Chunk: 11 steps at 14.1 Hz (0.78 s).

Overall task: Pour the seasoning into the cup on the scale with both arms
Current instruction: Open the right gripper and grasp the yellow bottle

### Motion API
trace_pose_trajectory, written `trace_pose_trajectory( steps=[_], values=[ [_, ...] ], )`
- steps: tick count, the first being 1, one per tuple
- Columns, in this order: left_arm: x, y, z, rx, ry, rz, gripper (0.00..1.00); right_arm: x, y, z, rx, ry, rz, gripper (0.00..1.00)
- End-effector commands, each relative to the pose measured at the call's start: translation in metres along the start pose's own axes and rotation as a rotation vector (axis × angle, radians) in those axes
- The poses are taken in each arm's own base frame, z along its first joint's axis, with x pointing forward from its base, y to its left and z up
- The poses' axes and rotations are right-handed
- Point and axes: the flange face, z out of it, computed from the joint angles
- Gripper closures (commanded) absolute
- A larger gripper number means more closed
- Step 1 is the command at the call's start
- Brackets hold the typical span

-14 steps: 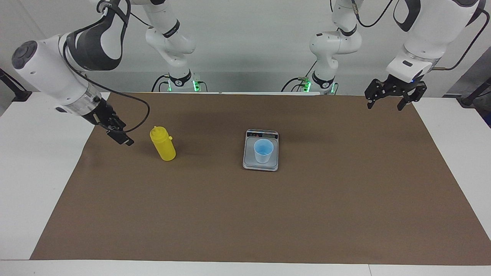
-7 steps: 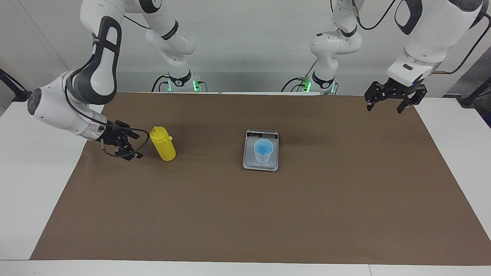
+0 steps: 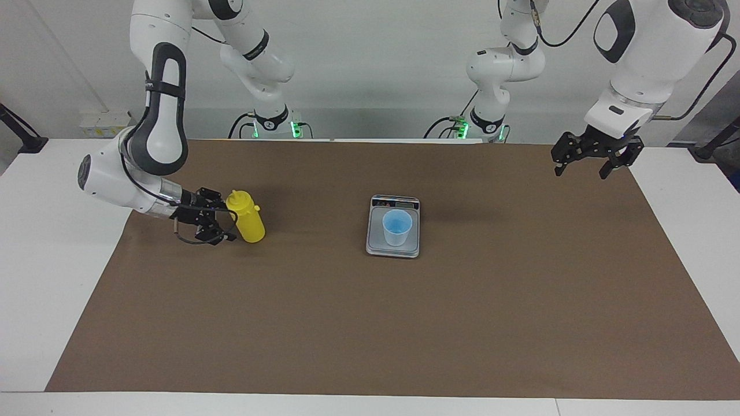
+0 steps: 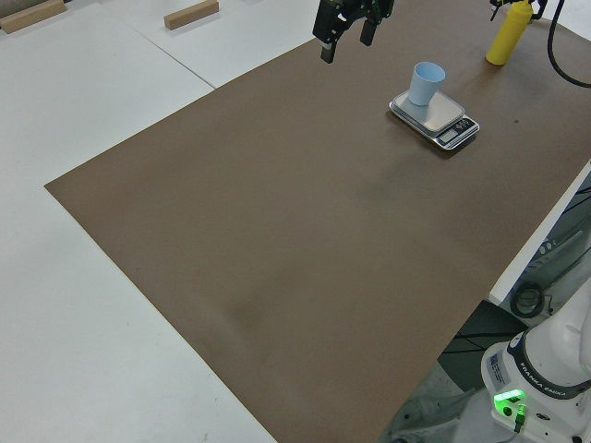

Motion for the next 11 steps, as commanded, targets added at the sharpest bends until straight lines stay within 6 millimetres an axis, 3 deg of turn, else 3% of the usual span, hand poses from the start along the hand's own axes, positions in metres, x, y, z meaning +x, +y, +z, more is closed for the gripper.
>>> trace_pose_trajectory(
  steps=[1,6,7,9,10,11],
  values=[
    [-0.011,-0.005,-0.001,-0.010,0.020,0.000,0.00,-0.007,0.018,0.010,0.058,-0.025,0.013,0.00],
    [-0.013,-0.008,-0.003,-0.085,0.013,-0.027,0.00,-0.011,0.030,0.025,0.057,-0.056,-0.014,0.00],
    [-0.014,-0.008,-0.002,-0.085,0.005,-0.025,0.00,-0.012,0.030,0.026,0.059,-0.061,-0.014,0.04],
    [-0.016,-0.006,-0.002,-0.046,-0.015,-0.012,0.00,-0.017,0.027,0.028,0.075,-0.082,-0.013,0.80],
    [-0.016,-0.006,-0.002,-0.041,-0.022,-0.011,0.00,-0.021,0.023,0.027,0.085,-0.088,-0.009,1.00],
    [-0.017,-0.006,-0.001,-0.042,-0.025,-0.009,0.00,-0.024,0.019,0.028,0.096,-0.073,-0.009,1.00]
  ],
)
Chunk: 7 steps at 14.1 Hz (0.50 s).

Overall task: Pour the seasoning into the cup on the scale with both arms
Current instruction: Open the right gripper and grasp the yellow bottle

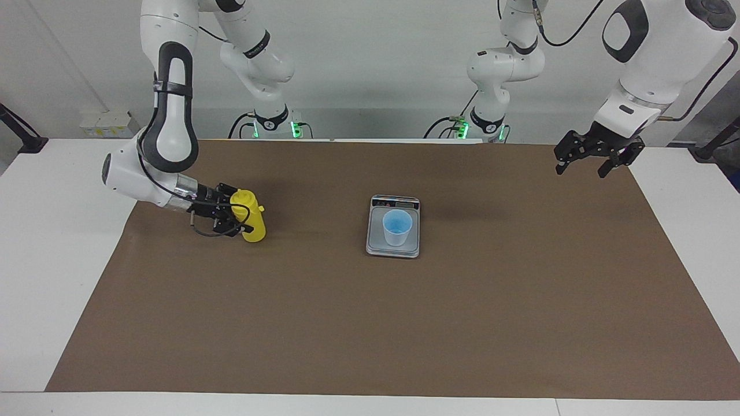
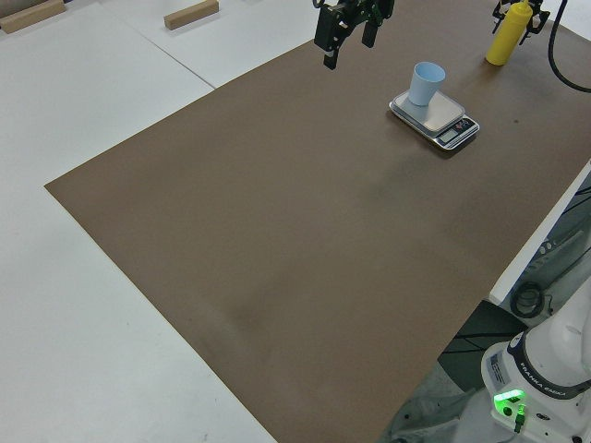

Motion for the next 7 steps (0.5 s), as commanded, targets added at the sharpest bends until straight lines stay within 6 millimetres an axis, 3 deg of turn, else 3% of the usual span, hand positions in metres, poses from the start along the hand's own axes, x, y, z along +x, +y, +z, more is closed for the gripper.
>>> trace_pose_trajectory(
  steps=[1,7],
  values=[
    [-0.013,0.000,-0.001,0.024,-0.017,0.017,0.00,-0.013,-0.005,0.003,0.055,0.029,0.001,1.00],
    [-0.013,-0.004,-0.003,0.036,-0.007,0.007,0.00,-0.100,-0.067,0.037,0.163,0.227,0.126,1.00]
  ],
)
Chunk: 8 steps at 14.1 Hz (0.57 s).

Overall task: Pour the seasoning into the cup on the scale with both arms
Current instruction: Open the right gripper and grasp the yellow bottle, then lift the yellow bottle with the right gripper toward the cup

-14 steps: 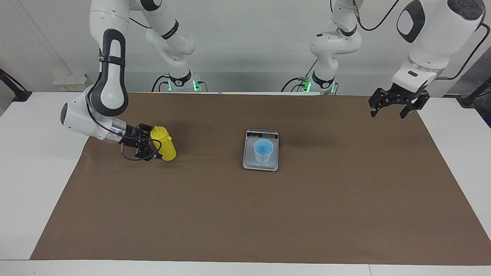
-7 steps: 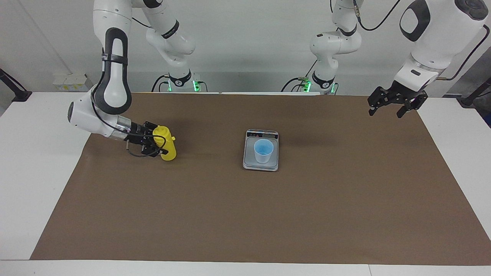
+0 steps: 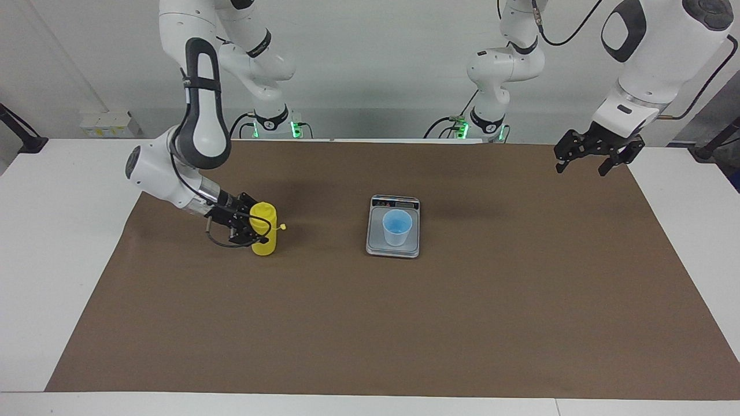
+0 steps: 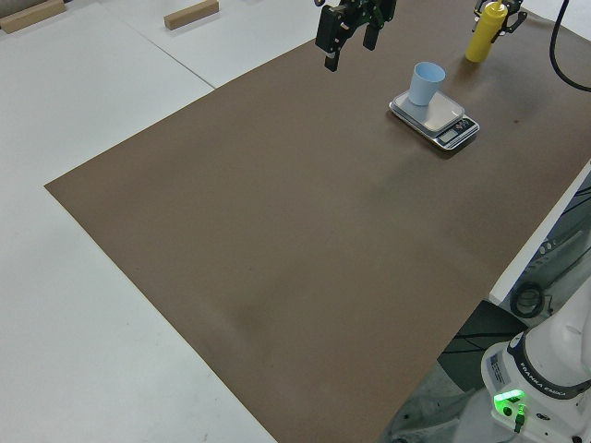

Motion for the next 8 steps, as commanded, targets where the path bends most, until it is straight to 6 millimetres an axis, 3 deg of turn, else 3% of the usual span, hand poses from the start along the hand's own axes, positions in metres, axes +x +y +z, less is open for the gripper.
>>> trace_pose_trajectory(
  steps=[1,4,8],
  values=[
    [-0.011,-0.006,-0.002,0.020,0.002,-0.002,0.00,-0.049,-0.021,-0.009,0.047,0.096,0.024,1.00],
    [-0.011,-0.006,-0.002,0.020,0.002,-0.003,0.00,-0.107,-0.044,-0.018,0.094,0.215,0.044,1.00],
    [-0.012,-0.007,-0.002,0.020,0.000,-0.004,0.00,-0.167,-0.061,-0.005,0.125,0.362,-0.005,1.00]
  ],
)
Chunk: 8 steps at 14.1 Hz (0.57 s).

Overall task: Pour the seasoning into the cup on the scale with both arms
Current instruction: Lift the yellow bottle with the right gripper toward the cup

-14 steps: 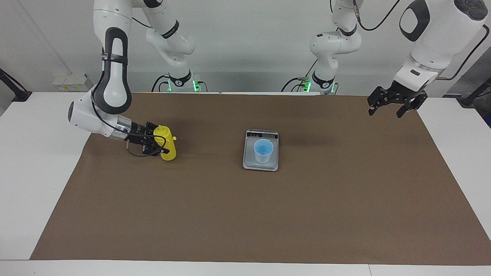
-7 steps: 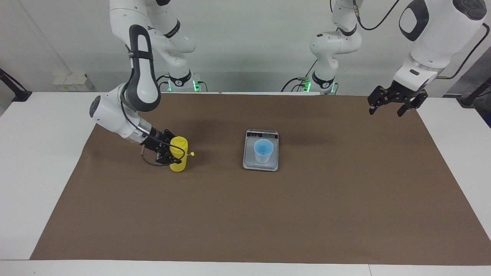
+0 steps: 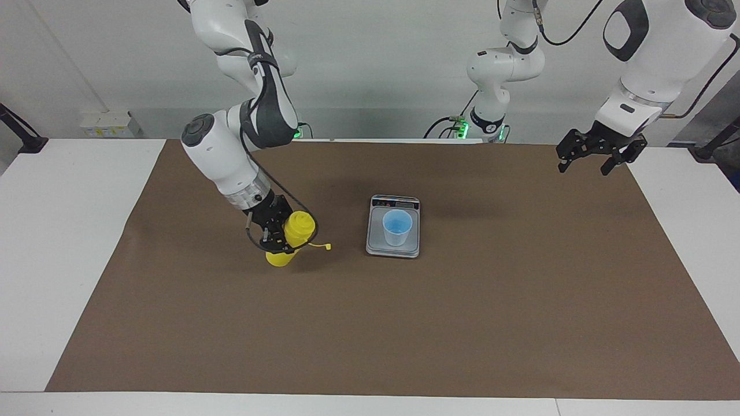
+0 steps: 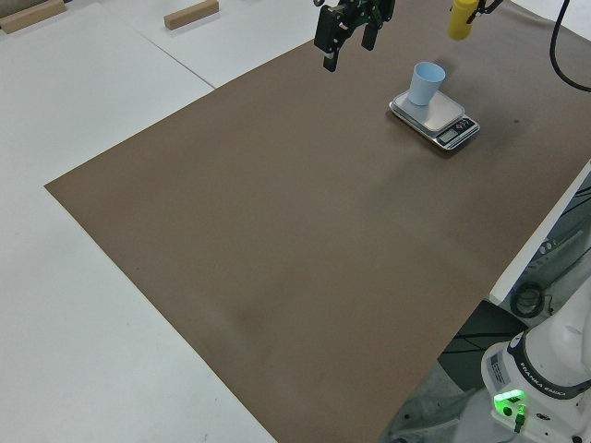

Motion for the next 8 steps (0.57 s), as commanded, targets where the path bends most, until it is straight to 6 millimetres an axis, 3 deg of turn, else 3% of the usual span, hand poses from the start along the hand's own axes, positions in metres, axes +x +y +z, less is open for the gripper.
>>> trace_pose_trajectory(
  steps=[1,4,8],
  values=[
    [-0.011,-0.003,-0.001,0.017,-0.001,0.003,0.00,-0.038,-0.013,-0.002,0.041,0.076,-0.028,1.00],
    [-0.011,-0.003,-0.001,0.017,-0.001,0.003,0.00,-0.079,-0.007,0.002,0.099,0.257,-0.205,1.00],
    [-0.011,-0.003,-0.001,0.017,-0.001,0.003,0.00,-0.146,0.019,0.015,0.184,0.422,-0.349,1.00]
  ],
)
